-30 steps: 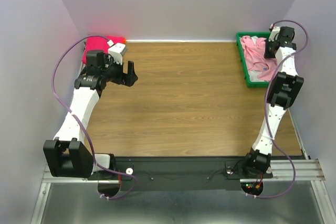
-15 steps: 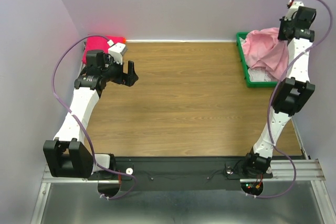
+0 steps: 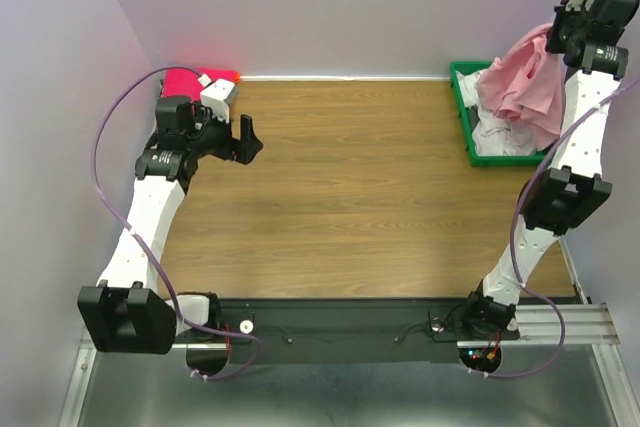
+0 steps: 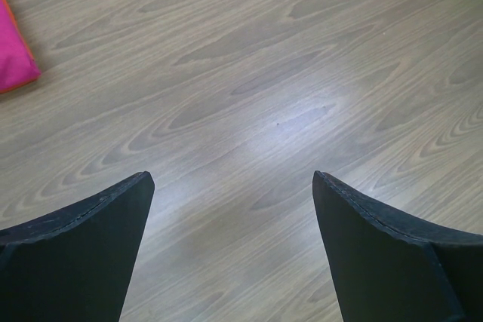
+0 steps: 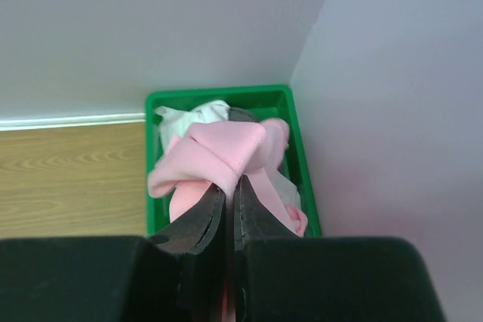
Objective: Fold and stack the t-shirts
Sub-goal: Grab the tshirt from the pile, then move the tshirt to the center of the board
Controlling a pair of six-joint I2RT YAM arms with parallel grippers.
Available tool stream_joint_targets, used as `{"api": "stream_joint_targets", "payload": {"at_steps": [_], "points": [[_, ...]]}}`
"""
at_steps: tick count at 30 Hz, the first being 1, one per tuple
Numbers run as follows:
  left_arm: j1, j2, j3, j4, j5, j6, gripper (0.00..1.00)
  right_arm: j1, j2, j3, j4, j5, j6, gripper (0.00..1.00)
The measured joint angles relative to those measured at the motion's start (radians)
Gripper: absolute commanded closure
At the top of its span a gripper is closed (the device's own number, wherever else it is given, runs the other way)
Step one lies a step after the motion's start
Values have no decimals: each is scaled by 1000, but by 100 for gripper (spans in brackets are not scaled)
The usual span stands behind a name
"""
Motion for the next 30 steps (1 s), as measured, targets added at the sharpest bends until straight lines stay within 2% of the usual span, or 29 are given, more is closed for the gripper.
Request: {"api": "stream_joint_targets", "payload": {"at_steps": [9, 15, 18, 21, 26, 27, 28, 29, 30], "points": [[95, -16, 0, 3, 88, -36, 1, 0, -164, 21, 7, -235, 79, 99], [159, -19, 0, 3, 156, -49, 1, 17, -322, -9, 95, -461, 211, 99], [179, -28, 0, 3, 184, -51, 2, 89, -405, -110, 149, -548, 270, 99], [190, -33, 1, 1, 198, -48, 2, 257, -497, -352, 201, -599, 285, 99], [190, -34, 3, -13, 201, -23, 3, 473, -472, -662, 188, -626, 286, 99], [190, -34, 3, -17, 200, -14, 3, 502, -442, -715, 175, -621, 282, 81], [190, -34, 3, -22, 199, -3, 4, 521, -427, -747, 177, -617, 275, 67], [190, -33, 3, -31, 197, 16, 4, 541, -406, -792, 173, -607, 261, 58], [190, -33, 3, -36, 196, 28, 4, 557, -384, -835, 162, -598, 246, 41]]}}
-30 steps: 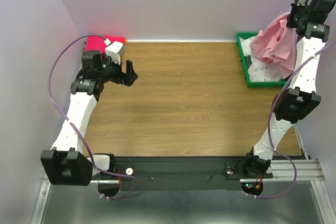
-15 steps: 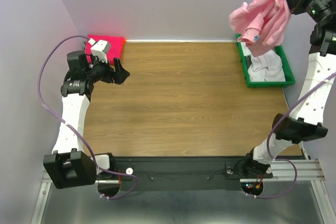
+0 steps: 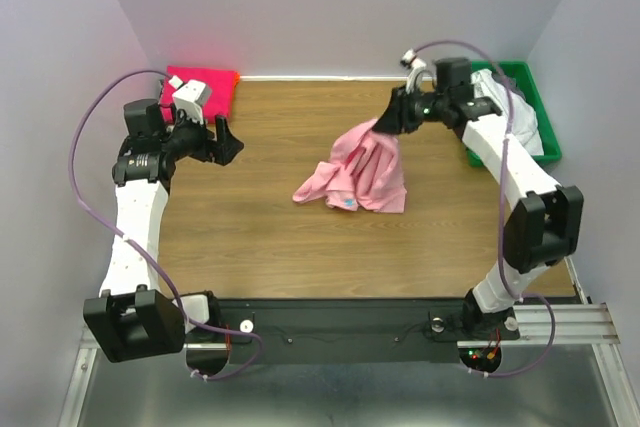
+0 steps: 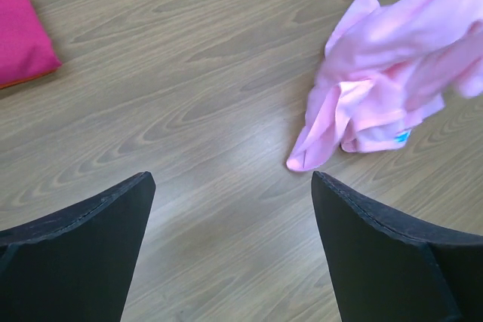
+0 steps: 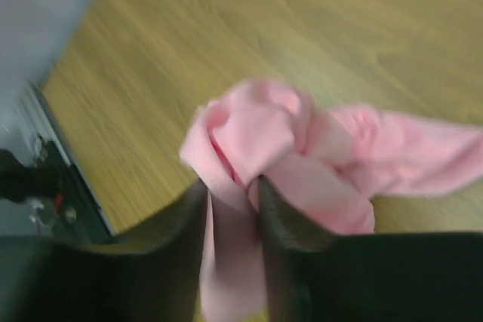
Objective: Fold and stack the t-shirts
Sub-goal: Move the tshirt to the center of the board
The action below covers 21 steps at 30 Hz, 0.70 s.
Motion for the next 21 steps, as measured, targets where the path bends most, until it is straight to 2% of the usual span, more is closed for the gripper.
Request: {"api": "stream_joint_targets", "payload": {"at_steps": [1, 2, 6, 12, 18, 21], "points": [[0, 4, 0, -8, -4, 27, 4, 10, 18, -23, -10, 17, -2, 33], [0, 10, 1, -19, -9, 55, 4, 21, 43, -43, -27, 42, -27, 31], [-1, 74, 7, -72, -29, 177, 6, 17, 113, -91, -72, 170, -106, 30], [-60, 232, -5, -119, -82, 309, 9, -16, 101, -205, -98, 277, -191, 30], [-209, 325, -27, -101, -106, 326, 13, -17, 86, -300, -136, 273, -233, 31], [-249, 395, -27, -88, -91, 317, 16, -17, 45, -373, -142, 237, -241, 31]]}}
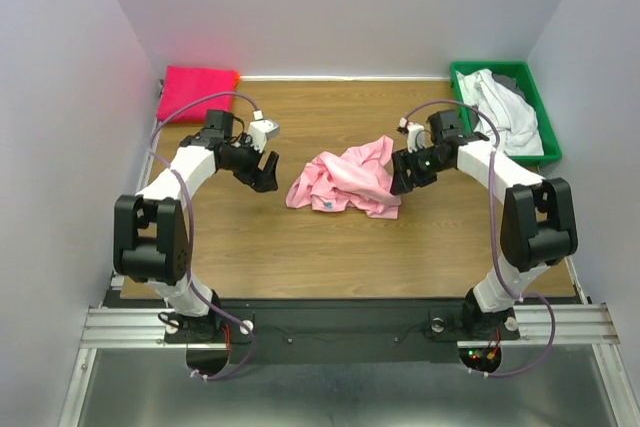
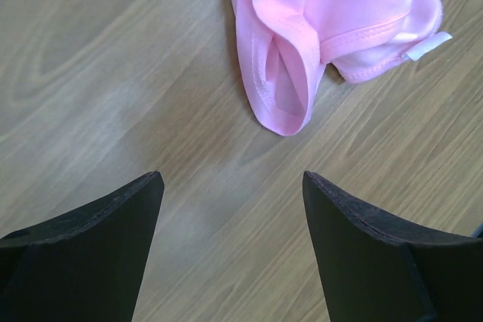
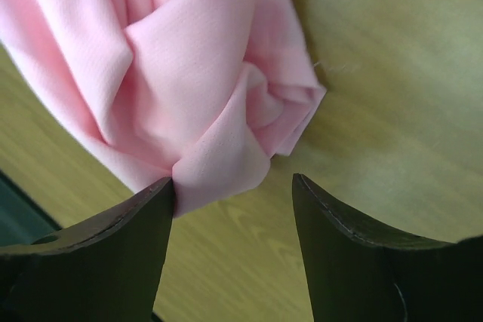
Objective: Fold and stack the t-shirts
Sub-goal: Move the tshirt to the center of the board
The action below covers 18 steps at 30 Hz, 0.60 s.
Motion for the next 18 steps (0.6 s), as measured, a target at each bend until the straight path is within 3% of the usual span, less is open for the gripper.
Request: {"api": "stream_joint_targets", "payload": {"at_steps": [6, 9, 13, 18], "points": [[-33, 137, 0, 21, 10, -33, 19, 0, -137, -92, -27, -24, -8, 29], [-70, 179, 0, 29, 12, -41, 20, -2, -175, -97, -33, -24, -20, 22], [-121, 212, 0, 51, 19, -56, 21, -3, -181, -108, -35, -33, -29, 22], [-154, 245, 0, 83, 24, -76, 30, -3, -165, -169, -43, -41, -37, 26]]}}
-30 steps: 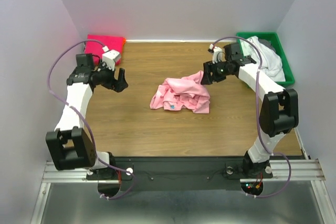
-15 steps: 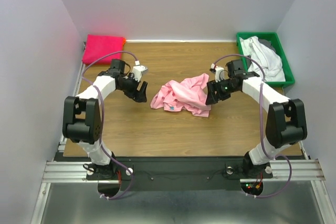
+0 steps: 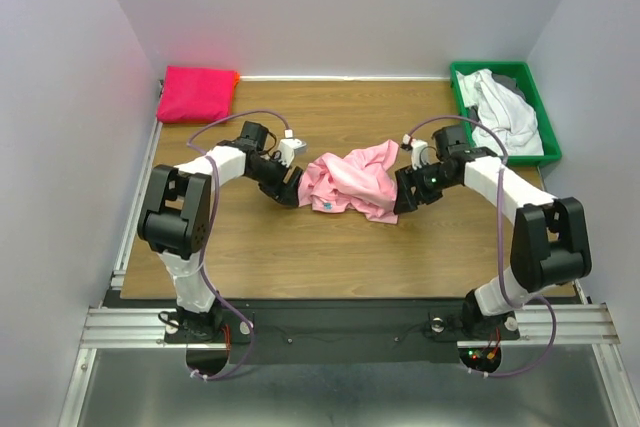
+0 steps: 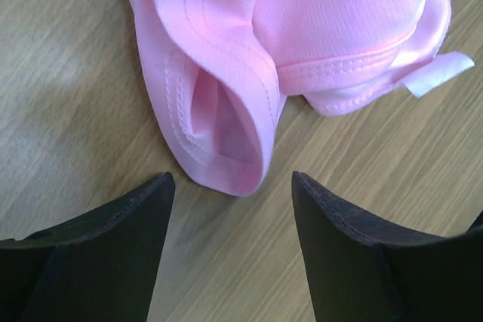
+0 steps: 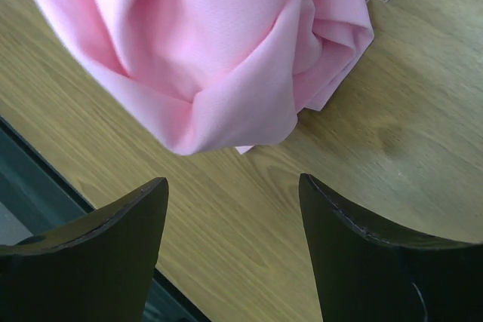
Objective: Fold and stack the t-shirts
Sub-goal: Move the tshirt to the center of the board
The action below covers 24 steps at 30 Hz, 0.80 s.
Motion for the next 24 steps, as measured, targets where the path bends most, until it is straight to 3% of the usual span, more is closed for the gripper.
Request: {"api": "stream_joint_targets", "payload": {"at_steps": [2, 5, 6, 7, 8, 9, 13, 22, 24], "points": [[-8, 4, 0, 13, 0, -7, 37, 0, 23, -9, 10, 2, 1, 29], [-15, 19, 5, 38, 2, -27, 68, 0, 64, -12, 49, 7, 10, 35], [-18, 29, 6, 46, 1, -36, 85, 0, 75, -11, 63, 8, 16, 38], [-19, 35, 6, 48, 2, -37, 92, 0, 84, -10, 77, 10, 22, 43], [-19, 40, 6, 51, 4, -43, 98, 1, 96, -5, 87, 14, 26, 57], [-19, 43, 6, 50, 2, -48, 100, 1, 110, 10, 95, 20, 32, 63], [-8, 43, 6, 32, 8, -44, 100, 1, 159, 104, 108, 54, 49, 99], [103, -7, 6, -79, 0, 25, 100, 3, 262, 404, 117, 74, 57, 99], [125, -15, 7, -94, -4, 38, 100, 13, 341, 523, 128, 74, 58, 78]]}}
